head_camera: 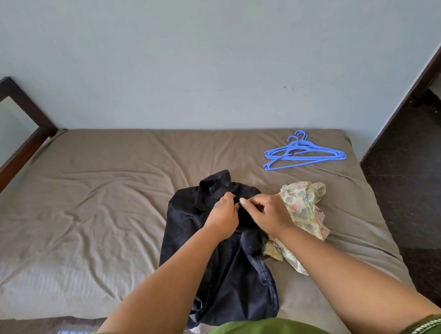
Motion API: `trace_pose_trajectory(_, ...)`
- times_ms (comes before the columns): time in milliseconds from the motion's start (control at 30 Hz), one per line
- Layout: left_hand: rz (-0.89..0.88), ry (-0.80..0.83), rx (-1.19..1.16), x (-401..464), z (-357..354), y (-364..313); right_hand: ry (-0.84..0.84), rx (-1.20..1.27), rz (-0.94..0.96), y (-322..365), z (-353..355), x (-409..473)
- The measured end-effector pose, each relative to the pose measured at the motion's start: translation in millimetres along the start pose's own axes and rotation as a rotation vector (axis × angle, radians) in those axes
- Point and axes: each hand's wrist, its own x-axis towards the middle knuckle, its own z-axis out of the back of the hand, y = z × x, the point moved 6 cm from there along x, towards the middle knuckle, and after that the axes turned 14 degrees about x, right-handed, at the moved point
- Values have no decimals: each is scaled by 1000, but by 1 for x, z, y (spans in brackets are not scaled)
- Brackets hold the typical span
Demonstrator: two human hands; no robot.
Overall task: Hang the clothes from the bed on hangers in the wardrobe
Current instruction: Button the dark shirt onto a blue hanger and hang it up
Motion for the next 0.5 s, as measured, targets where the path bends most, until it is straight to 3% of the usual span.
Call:
trace_pose_trajectory(200, -64, -115, 120, -5, 3, -2, 67, 51, -140, -13, -1, 10)
trace_pose_trajectory(500, -103, -271, 42, -14, 9, 1, 114, 213, -198, -16, -7, 9)
